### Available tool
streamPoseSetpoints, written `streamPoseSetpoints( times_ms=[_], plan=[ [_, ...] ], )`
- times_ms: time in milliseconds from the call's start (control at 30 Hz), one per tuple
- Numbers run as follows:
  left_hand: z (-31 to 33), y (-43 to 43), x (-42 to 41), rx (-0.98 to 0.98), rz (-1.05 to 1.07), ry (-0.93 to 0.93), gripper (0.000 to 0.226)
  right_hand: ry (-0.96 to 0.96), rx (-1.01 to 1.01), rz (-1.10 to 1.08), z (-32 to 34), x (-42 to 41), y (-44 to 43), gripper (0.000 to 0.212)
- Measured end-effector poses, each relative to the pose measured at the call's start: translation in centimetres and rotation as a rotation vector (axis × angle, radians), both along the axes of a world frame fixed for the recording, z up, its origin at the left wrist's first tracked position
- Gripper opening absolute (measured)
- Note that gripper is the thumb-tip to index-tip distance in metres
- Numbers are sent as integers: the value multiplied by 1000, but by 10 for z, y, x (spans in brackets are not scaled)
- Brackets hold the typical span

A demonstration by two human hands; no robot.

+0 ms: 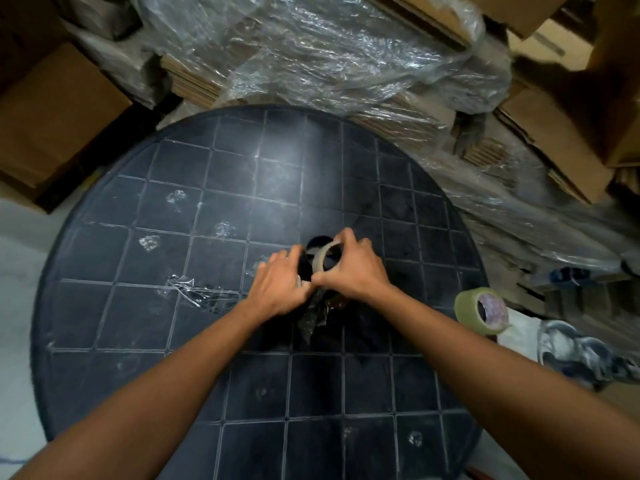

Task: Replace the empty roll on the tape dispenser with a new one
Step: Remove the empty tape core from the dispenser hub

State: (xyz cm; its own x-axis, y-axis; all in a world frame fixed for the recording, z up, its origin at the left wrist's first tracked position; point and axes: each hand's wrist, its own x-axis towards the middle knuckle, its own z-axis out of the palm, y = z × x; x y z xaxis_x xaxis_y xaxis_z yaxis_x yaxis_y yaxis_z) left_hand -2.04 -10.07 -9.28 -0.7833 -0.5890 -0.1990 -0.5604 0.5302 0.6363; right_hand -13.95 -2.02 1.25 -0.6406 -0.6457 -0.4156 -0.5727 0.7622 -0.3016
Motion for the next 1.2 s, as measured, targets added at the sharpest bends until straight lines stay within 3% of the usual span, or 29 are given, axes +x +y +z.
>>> streamPoseSetpoints(
  times_ms=[267,433,567,633,733,867,933,1000,1100,1200],
  plan=[
    [9,1,5,71,8,-48,68,-176,-102,-135,-5,-18,5,70],
    [7,-13,15,119,-42,-73,65,-548,-381,-495,-3,-25,24,61],
    [37,-14,15,-31,-70,150,65,-617,-478,-588,-6,-19,40,61],
    [61,1,11,92,-90,240,59,-641,-517,-655,-7,-11,44,50],
    [82,27,5,492,48,313,59,-656,-563,-764,-3,2,50,20],
    [97,38,5,630,117,350,28,-719,-633,-794,17,15,77,29],
    [109,38,3,652,63,310,23,-723,-660,-770,30,20,98,31],
    [121,37,-3,610,11,250,33,-678,-702,-756,39,20,117,23],
    [137,43,-27,519,-87,187,22,-486,-750,-785,52,10,138,30],
    [152,57,-65,481,-142,125,25,-323,-787,-825,57,-17,149,23]
  ],
)
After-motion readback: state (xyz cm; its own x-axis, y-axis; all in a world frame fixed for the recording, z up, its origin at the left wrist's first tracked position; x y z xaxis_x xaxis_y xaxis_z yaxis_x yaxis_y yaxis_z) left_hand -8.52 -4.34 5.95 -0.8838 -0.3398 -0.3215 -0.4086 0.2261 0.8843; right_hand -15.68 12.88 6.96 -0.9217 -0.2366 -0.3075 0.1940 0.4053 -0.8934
